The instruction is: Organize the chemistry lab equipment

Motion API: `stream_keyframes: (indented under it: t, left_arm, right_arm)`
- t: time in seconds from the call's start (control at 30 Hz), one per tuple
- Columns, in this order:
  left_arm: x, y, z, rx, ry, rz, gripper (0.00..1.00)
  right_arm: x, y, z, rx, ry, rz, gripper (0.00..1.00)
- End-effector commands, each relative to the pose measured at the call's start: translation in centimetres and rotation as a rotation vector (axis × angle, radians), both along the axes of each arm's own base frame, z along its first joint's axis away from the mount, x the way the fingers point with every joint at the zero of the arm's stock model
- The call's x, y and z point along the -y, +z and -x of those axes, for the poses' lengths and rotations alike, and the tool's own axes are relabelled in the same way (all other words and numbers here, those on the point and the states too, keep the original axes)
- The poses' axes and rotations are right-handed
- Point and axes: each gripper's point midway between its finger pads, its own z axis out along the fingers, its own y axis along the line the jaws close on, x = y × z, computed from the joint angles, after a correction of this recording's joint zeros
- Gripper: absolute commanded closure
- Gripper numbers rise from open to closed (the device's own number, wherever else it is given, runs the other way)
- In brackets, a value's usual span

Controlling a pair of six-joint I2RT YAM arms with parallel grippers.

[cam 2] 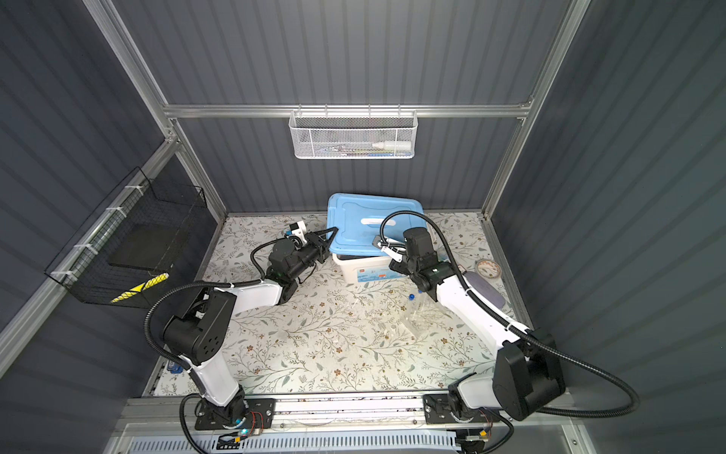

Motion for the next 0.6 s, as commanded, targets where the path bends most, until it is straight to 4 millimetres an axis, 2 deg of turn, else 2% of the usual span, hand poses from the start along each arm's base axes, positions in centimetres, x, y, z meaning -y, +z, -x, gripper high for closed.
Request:
stream_keyframes:
  t: [0.0,0.3,0.57]
  left_arm:
    - [0.6,0.2,-0.4,0.042,0.025,-0.014,0.92]
    - [0.8,0.3,-0.1,0.044,0.052,-0.009,0.92]
    - [0.6,-0.1,0.2,0.04,0.085,-0.028,0.92]
  right_arm:
    - [0.4,1.5,-0.5,0.025,-0.02,-0.045,0.18]
    - [0.4,1.7,0.5,0.003,-0.018,-0.09,0.17]
    - [-0.3,2.2,2.6,-0.085,-0.005,-0.209,0.14]
